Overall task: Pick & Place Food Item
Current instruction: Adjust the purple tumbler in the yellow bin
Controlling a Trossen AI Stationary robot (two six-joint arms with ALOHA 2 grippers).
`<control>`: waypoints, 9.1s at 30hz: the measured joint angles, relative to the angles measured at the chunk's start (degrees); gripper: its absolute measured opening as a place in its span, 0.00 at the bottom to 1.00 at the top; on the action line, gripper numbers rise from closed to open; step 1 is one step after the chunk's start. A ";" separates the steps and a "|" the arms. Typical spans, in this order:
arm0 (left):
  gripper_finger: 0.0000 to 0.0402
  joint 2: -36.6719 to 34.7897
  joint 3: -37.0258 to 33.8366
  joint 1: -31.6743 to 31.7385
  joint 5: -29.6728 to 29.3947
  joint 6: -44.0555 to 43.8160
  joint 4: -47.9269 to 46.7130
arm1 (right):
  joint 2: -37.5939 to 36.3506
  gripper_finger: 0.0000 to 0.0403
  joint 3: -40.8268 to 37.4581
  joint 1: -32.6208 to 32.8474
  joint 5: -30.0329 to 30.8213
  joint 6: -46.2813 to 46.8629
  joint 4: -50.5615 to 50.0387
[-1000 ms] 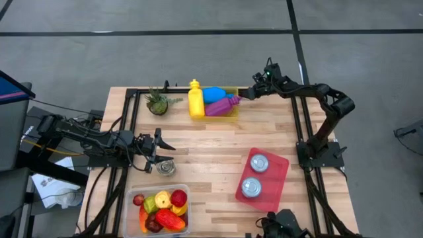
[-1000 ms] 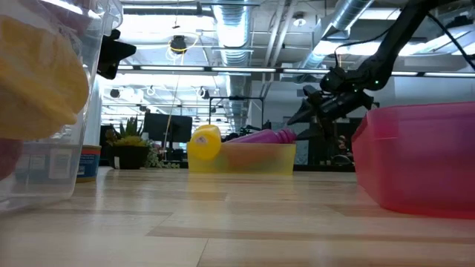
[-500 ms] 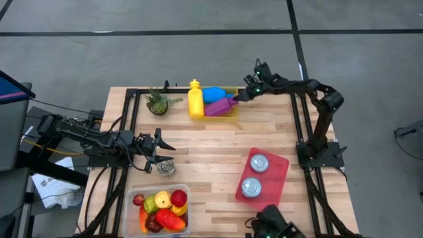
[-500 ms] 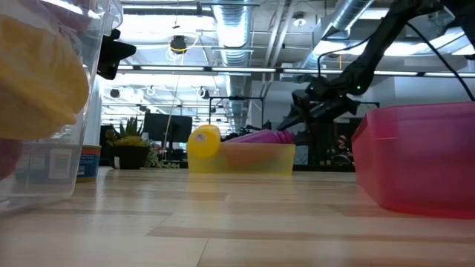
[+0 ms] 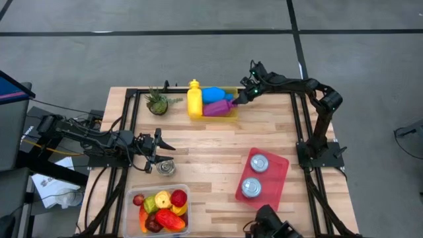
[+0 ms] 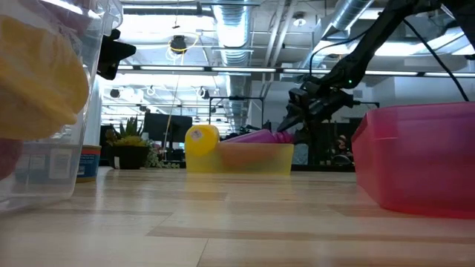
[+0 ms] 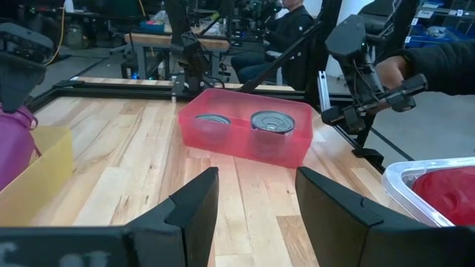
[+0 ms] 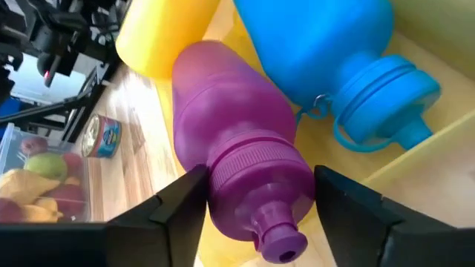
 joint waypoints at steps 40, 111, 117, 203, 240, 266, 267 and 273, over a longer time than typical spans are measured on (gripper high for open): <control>0.43 -0.01 0.00 0.00 0.39 -0.21 0.00 | -4.11 0.09 17.09 22.14 35.00 -21.56 -28.97; 0.43 -0.01 0.00 0.00 0.47 -0.64 1.36 | 8.33 0.45 39.74 32.03 73.26 -43.28 -53.84; 0.43 0.00 0.00 0.00 0.47 -0.64 1.33 | 8.33 0.45 43.98 33.20 76.34 -43.77 -66.32; 0.43 3.72 0.02 0.00 -0.31 -4.56 8.79 | 8.83 0.57 26.03 48.93 106.28 -76.05 -60.46; 0.43 3.72 0.02 0.00 -0.36 -4.55 7.68 | 8.55 0.52 29.57 49.00 94.57 -74.32 -70.99; 0.43 3.72 0.02 0.00 -0.06 -4.49 7.30 | 8.87 0.65 29.38 51.05 94.75 -64.48 -73.30; 0.43 3.72 0.02 0.00 -0.07 -4.49 7.29 | 8.87 0.65 29.38 51.24 94.77 -64.44 -73.91; 0.43 3.72 0.02 0.00 -0.08 -4.51 7.28 | 8.87 0.65 29.35 51.69 95.25 -63.60 -75.51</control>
